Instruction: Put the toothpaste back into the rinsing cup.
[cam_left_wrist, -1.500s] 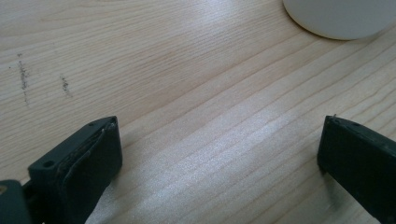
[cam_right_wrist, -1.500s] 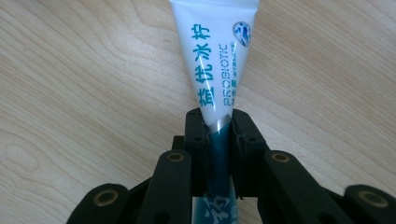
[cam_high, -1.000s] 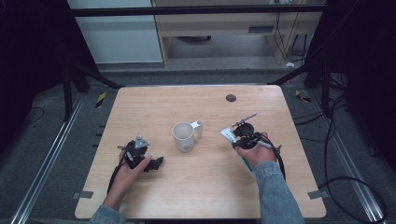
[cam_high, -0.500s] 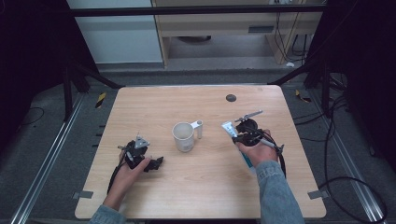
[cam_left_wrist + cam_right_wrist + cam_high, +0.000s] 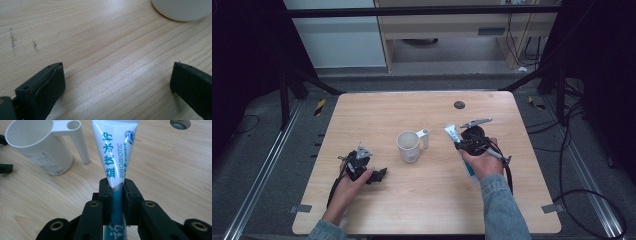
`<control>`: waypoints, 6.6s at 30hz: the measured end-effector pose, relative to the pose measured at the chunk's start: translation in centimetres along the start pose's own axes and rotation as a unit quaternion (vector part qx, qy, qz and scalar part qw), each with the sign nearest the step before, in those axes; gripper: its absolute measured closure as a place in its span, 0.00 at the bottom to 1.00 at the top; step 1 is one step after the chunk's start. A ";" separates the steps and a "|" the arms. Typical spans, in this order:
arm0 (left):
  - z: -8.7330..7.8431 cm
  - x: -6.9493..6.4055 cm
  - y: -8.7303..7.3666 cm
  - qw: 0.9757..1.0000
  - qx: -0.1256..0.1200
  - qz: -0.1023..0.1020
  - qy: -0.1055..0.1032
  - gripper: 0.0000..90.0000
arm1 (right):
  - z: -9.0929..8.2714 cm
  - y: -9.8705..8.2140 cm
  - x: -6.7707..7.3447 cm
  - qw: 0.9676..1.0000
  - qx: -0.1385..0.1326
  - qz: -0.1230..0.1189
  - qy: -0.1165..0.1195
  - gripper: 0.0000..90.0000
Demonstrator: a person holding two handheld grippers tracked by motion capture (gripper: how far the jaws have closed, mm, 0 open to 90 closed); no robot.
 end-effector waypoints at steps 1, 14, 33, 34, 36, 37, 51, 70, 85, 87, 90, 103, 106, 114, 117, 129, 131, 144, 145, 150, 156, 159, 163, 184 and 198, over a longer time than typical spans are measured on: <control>0.0 0.0 0.0 1.000 0.000 0.000 0.000 0.00 | 0.0 0.1 0.1 1.000 -0.003 0.000 0.001 0.88; 0.0 0.0 0.0 1.000 0.000 0.000 0.000 0.00 | -0.1 1.5 2.1 0.998 -0.055 0.008 0.019 0.88; 0.1 0.1 0.1 1.000 0.000 0.002 -0.001 0.00 | -0.2 3.3 6.1 0.988 -0.149 0.005 -0.046 0.87; 0.1 0.0 0.1 1.000 0.001 0.001 -0.001 0.00 | -0.3 3.3 6.2 0.987 -0.151 0.003 -0.049 0.87; 0.1 0.0 0.1 1.000 0.001 0.001 -0.001 0.00 | -0.3 3.4 6.2 0.986 -0.159 0.005 -0.058 0.87; 0.1 0.0 0.1 1.000 0.001 0.001 -0.001 0.00 | -0.4 3.5 6.2 0.985 -0.161 0.008 -0.060 0.87; 0.1 0.0 0.1 1.000 0.001 0.001 -0.001 0.00 | 0.0 4.5 6.3 0.976 -0.200 0.014 -0.090 0.87; 0.1 0.1 0.1 1.000 -0.001 0.001 -0.003 0.00 | 0.6 6.8 6.4 0.962 -0.255 0.027 -0.095 0.87; 0.1 0.1 0.1 1.000 -0.001 0.003 -0.004 0.00 | 1.0 8.3 7.1 0.953 -0.290 0.021 -0.091 0.87; 0.1 0.1 0.1 1.000 -0.001 0.003 -0.004 0.00 | 0.9 8.5 7.1 0.952 -0.293 0.023 -0.092 0.87; 0.1 0.1 0.1 1.000 -0.001 0.003 -0.004 0.00 | 0.8 8.9 7.3 0.949 -0.302 0.025 -0.089 0.87; 0.1 0.1 0.1 1.000 -0.001 0.003 -0.005 0.00 | 1.0 10.7 8.4 0.943 -0.324 0.018 -0.076 0.87; 0.1 0.1 0.1 1.000 -0.001 0.003 -0.005 0.00 | 1.4 11.0 8.7 0.941 -0.329 0.019 -0.071 0.87; 0.0 0.1 0.0 1.000 -0.001 0.004 -0.007 0.00 | 3.0 11.4 9.8 0.941 -0.333 0.026 -0.061 0.87; 0.0 0.1 0.0 1.000 -0.001 0.004 -0.007 0.00 | 3.2 11.6 9.9 0.939 -0.337 0.031 -0.059 0.87; 0.0 0.1 0.0 1.000 -0.001 0.003 -0.005 0.00 | 3.8 12.2 10.6 0.936 -0.346 0.035 -0.050 0.87; 0.0 0.1 0.0 1.000 -0.001 0.003 -0.006 0.00 | 4.0 12.2 10.7 0.936 -0.348 0.035 -0.048 0.87; -0.1 0.2 0.0 1.000 -0.001 0.004 -0.006 0.00 | 5.4 11.6 11.5 0.938 -0.345 0.026 -0.032 0.87; -0.1 0.2 0.0 1.000 -0.001 0.004 -0.006 0.00 | 5.5 11.6 11.5 0.938 -0.345 0.024 -0.032 0.87; 0.0 0.2 0.0 1.000 -0.002 0.003 -0.006 0.00 | 5.7 11.2 11.6 0.938 -0.344 0.027 -0.030 0.87; -0.1 0.2 0.0 1.000 -0.001 0.004 -0.008 0.00 | 6.0 10.7 11.9 0.939 -0.342 0.021 -0.028 0.87; -0.1 0.2 -0.1 1.000 0.000 0.005 -0.008 0.00 | 6.2 10.4 11.9 0.939 -0.342 0.020 -0.028 0.87; -0.1 0.2 -0.1 1.000 0.000 0.004 -0.008 0.00 | 6.5 9.9 11.8 0.940 -0.340 0.020 -0.029 0.87; -0.1 0.2 -0.1 1.000 0.001 0.006 -0.009 0.00 | 8.2 7.5 12.0 0.948 -0.316 0.012 -0.031 0.87; -0.1 0.2 -0.1 1.000 0.001 0.007 -0.009 0.00 | 8.6 6.0 11.5 0.949 -0.311 0.024 -0.034 0.87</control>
Point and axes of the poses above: each handheld gripper's, and its own axes: z roughly forward along the jaws, y roughly out of its top, x roughly to its left, the point moved 5 cm from there along z, roughly forward along the jaws, and after that the axes turned 12 degrees about -x, right-handed, at the moved point
